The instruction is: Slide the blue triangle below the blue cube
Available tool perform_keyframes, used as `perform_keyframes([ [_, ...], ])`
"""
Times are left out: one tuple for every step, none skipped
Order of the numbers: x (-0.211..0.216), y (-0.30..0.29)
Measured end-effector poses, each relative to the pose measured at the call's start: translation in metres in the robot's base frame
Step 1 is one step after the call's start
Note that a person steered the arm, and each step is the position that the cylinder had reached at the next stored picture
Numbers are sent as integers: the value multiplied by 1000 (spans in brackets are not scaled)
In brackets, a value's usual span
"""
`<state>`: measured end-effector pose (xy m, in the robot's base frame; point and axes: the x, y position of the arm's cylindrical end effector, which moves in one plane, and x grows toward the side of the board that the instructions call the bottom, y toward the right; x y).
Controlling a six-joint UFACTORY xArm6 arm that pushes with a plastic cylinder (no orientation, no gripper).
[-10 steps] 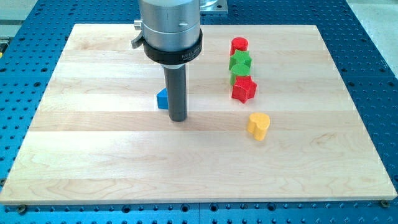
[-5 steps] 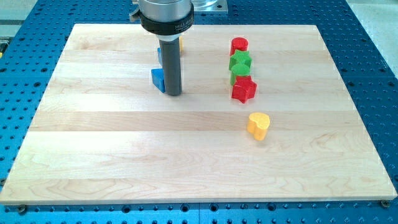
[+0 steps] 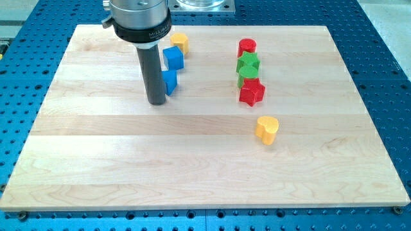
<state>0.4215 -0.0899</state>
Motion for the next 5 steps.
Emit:
perform_keyframes([
  [-3, 0],
  [-31, 0],
  [-31, 0],
  [-31, -4],
  [1, -7],
])
